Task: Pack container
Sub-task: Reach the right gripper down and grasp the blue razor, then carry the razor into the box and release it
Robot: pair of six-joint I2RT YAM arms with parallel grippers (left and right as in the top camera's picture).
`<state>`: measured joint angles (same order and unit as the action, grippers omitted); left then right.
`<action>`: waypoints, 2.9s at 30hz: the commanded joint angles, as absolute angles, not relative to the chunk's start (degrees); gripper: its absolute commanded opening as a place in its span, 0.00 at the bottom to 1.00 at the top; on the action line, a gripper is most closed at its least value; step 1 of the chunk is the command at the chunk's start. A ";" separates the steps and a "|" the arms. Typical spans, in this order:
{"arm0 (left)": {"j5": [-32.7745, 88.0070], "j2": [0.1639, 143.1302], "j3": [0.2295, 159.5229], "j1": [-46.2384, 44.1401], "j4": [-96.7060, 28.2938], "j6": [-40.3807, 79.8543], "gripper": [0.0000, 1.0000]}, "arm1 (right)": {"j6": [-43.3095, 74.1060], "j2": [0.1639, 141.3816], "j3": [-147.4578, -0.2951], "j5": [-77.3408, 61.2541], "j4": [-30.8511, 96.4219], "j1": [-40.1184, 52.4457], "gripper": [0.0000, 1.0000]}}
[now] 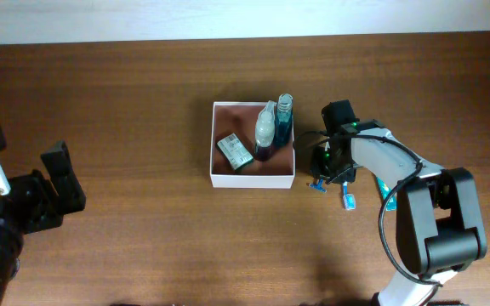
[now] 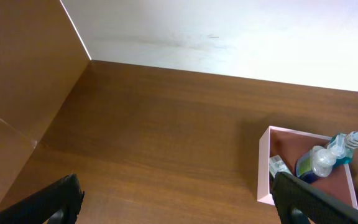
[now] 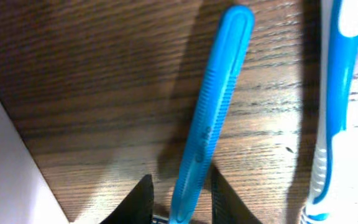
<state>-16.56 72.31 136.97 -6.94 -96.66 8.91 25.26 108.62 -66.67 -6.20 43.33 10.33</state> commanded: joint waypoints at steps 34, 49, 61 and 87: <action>-17.39 72.12 136.75 -6.59 -96.66 8.03 0.99 | 19.75 112.03 -75.96 3.68 54.41 13.39 0.52; -17.37 72.12 136.75 -6.59 -96.66 8.03 0.99 | 20.38 114.87 -72.51 2.20 51.48 12.08 0.39; -17.37 72.12 136.75 -6.59 -96.66 8.03 0.99 | 16.67 112.79 -72.25 2.11 54.02 9.41 0.04; -17.37 72.12 136.75 -6.59 -96.66 8.03 0.99 | -35.38 96.73 -84.40 -0.78 49.50 38.83 0.04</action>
<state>-16.56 72.31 136.97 -6.94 -96.68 8.78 -21.87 92.29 -84.33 -1.10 51.31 39.48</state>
